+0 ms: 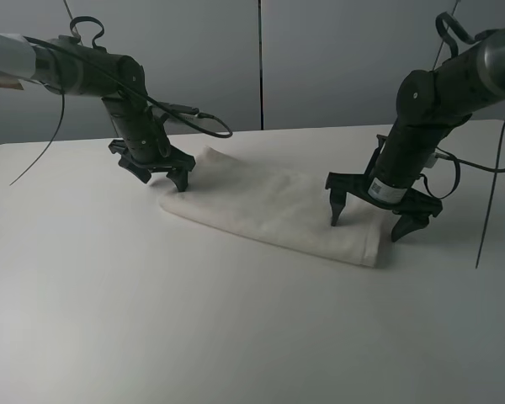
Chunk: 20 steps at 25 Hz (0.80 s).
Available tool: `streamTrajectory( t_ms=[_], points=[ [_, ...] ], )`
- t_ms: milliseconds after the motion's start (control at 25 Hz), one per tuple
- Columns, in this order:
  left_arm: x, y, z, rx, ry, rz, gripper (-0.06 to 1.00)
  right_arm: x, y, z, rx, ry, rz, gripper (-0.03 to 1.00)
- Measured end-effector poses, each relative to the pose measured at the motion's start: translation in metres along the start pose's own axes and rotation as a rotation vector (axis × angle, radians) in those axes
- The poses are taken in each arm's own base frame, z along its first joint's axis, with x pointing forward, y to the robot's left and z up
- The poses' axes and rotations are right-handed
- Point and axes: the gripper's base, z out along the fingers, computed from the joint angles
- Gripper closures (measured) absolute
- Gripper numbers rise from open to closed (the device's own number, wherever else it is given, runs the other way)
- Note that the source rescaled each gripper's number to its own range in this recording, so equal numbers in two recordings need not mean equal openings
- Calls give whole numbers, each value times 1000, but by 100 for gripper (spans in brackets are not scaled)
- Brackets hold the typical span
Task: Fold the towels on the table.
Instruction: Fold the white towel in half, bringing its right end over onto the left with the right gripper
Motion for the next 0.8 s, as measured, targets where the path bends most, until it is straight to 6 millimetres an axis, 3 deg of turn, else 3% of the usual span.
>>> streamTrajectory(
  t_ms=[800],
  points=[
    [0,0,0,0,0,17,-3,3,12,2,35,-78,-15,-3]
  ],
)
